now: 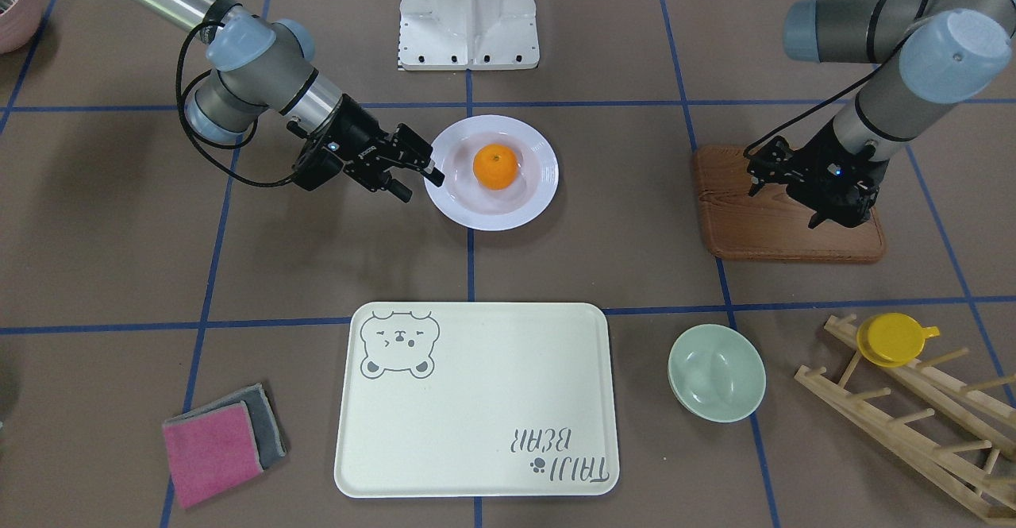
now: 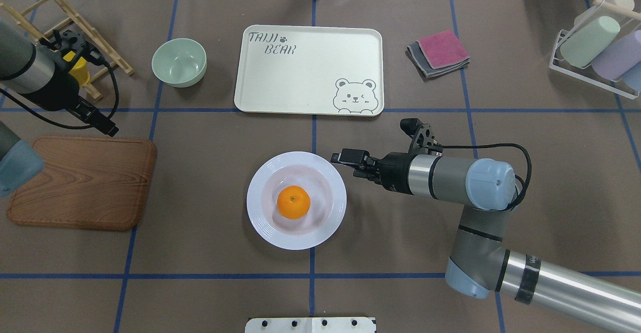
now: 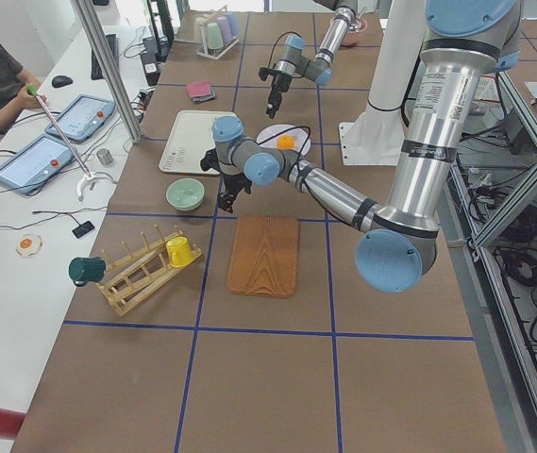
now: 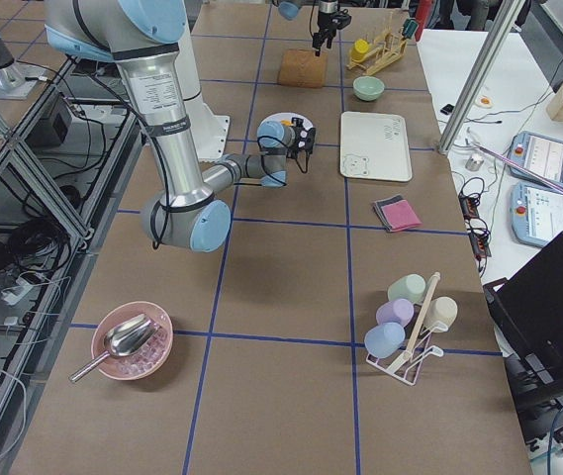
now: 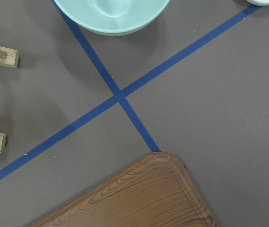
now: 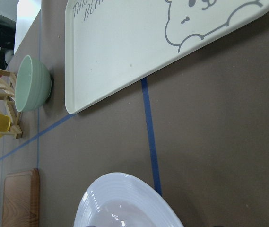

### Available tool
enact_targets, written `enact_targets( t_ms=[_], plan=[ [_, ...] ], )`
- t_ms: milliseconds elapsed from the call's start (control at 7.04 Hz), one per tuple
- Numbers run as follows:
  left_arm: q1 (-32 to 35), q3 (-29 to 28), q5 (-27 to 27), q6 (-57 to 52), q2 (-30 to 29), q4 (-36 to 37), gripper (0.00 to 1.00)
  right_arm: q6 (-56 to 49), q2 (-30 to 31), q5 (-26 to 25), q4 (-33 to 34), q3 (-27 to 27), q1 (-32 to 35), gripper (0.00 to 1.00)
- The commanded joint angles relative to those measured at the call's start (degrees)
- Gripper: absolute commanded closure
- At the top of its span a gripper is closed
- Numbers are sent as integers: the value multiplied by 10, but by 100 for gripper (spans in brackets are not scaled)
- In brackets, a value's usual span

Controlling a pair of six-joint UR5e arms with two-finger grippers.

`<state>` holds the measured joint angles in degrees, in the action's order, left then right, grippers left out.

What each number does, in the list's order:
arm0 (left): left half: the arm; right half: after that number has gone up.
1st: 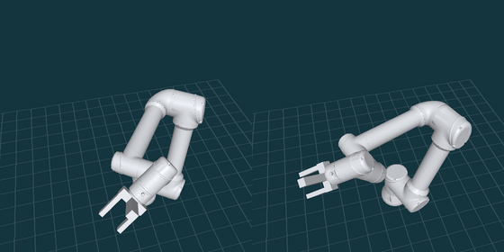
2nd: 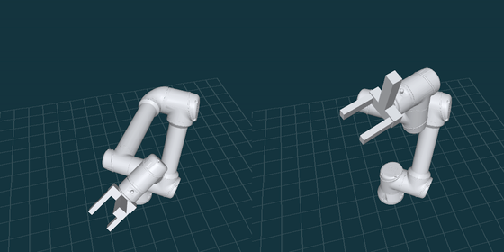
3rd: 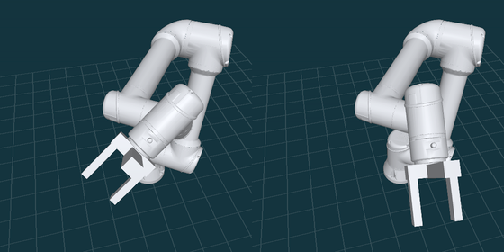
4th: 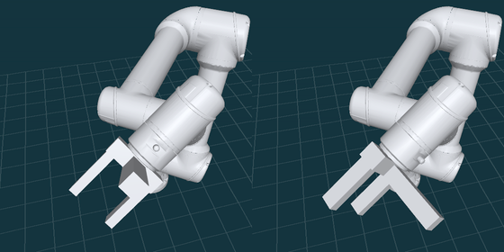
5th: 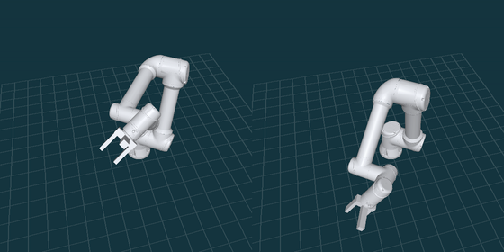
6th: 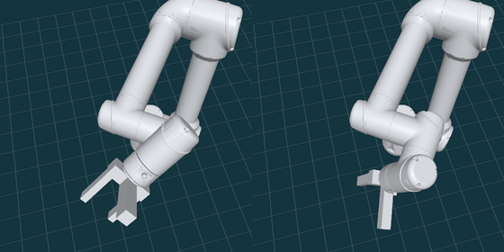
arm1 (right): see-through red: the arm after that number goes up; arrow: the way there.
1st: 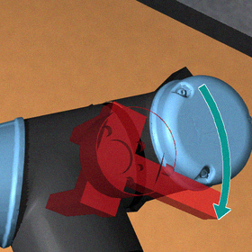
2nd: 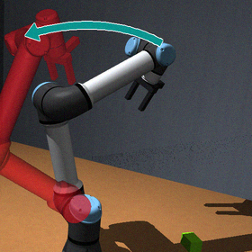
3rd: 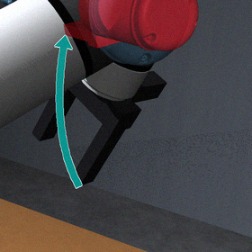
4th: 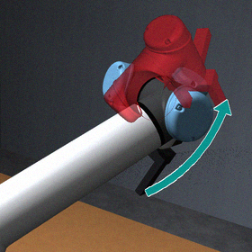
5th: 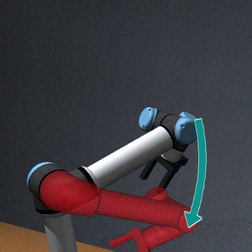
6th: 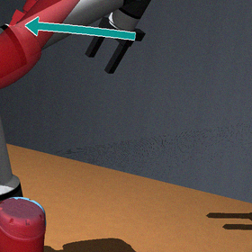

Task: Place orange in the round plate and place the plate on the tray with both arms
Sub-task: 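Lower the right gripper to the plate rim nearest it and grip the rim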

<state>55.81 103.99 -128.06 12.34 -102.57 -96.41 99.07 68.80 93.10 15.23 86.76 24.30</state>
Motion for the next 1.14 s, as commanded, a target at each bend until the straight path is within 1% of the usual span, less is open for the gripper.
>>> enact_targets(
  t_ms=[0,284,426,710,994],
  plan=[
    [0,0,0,1,0,0,1,31,6,-95,-82,-11,-41,11],
    [0,1,0,3,0,0,1,53,22,-106,-95,-13,-47,11],
    [0,1,0,4,0,0,1,51,28,-110,-99,-20,-48,1],
    [-1,1,0,5,0,0,1,58,29,-170,-148,-38,-77,0],
    [-1,1,0,6,-2,0,1,61,24,-171,-149,-48,-89,0]
  ],
)
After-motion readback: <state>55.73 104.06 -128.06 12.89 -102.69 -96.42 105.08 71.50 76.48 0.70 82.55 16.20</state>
